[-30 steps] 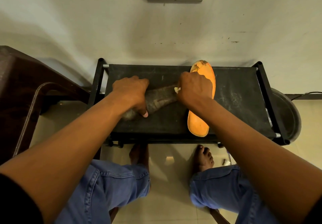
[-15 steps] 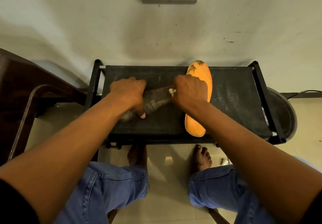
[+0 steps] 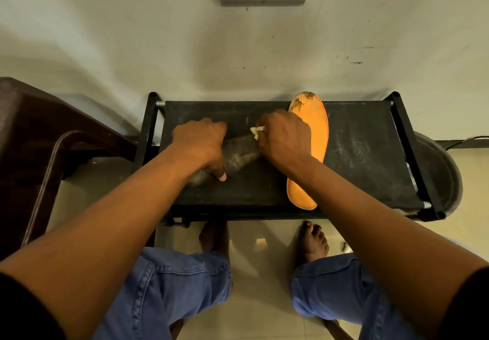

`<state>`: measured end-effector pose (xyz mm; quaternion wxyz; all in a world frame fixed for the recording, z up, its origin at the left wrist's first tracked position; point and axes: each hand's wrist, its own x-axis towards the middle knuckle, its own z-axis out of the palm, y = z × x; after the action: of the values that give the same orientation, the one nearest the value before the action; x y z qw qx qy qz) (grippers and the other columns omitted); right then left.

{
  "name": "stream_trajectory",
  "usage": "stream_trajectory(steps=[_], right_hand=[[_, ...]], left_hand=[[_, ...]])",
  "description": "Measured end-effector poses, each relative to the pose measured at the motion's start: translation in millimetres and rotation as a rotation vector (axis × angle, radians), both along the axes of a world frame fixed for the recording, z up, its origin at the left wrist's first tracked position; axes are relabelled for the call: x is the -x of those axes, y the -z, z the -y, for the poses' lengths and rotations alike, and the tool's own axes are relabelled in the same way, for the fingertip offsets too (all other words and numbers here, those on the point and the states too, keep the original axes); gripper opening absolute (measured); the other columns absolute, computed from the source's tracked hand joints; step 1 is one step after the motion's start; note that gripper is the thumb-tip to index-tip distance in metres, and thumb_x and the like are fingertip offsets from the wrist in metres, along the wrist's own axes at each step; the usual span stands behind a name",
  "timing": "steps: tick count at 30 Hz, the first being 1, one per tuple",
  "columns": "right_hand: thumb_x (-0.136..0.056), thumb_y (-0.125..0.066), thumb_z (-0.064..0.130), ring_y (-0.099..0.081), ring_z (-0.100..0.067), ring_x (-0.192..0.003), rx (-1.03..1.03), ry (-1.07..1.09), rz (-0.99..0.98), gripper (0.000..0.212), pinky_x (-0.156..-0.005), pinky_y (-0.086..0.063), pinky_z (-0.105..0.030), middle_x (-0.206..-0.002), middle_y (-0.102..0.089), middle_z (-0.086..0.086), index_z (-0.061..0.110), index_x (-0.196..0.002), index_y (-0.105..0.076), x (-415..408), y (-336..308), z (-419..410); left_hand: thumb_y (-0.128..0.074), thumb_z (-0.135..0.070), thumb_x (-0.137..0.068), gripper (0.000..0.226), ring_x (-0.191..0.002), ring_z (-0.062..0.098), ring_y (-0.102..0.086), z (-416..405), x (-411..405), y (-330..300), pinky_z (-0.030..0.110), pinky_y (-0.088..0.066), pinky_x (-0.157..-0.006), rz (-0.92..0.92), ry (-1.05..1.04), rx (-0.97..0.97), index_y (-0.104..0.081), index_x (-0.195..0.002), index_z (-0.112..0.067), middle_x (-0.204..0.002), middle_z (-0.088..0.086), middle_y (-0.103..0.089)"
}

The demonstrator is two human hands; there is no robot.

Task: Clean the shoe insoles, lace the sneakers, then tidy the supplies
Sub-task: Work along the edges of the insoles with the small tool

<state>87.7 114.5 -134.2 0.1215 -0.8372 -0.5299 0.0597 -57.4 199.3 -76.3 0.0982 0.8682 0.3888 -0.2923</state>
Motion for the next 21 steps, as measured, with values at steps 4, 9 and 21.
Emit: stream_trajectory(steps=[4,9,21], right_hand=[[-0.092,-0.066,0.029,-0.061,-0.021,-0.095,0.015,-0.115,-0.020,0.015,-0.073,-0.052,-0.033,-0.101,-0.065,-0.002,0.024,-0.105,-0.072,24.5,1.5,-12.6],[-0.090,-0.067,0.033,-0.061,-0.020,-0.094,0.031,-0.139,-0.020,0.016,-0.069,-0.047,-0.032,-0.101,-0.065,-0.001,0.025,-0.104,-0.072,24.4,0.5,-15.8],[-0.089,-0.070,0.030,-0.063,-0.021,-0.094,0.069,-0.108,-0.023,0.019,-0.074,-0.052,-0.033,-0.100,-0.067,-0.002,0.020,-0.105,-0.071,27.9,-7.5,-21.6]], left_hand=[[-0.093,-0.055,-0.056,0.092,-0.119,0.030,-0.057,-0.8,0.5,4.1,0.044,-0.048,-0.084,0.022,-0.013,-0.009,-0.048,-0.131,-0.025,-0.128,0.003,-0.054],[-0.092,-0.055,-0.056,0.094,-0.120,0.029,-0.056,-0.8,1.9,4.4,0.045,-0.049,-0.087,0.044,-0.033,0.000,-0.047,-0.133,-0.026,-0.130,0.002,-0.053],[-0.093,-0.053,-0.057,0.095,-0.121,0.031,-0.056,2.3,4.4,2.9,0.047,-0.050,-0.090,0.058,-0.027,-0.017,-0.047,-0.134,-0.024,-0.132,0.004,-0.053]])
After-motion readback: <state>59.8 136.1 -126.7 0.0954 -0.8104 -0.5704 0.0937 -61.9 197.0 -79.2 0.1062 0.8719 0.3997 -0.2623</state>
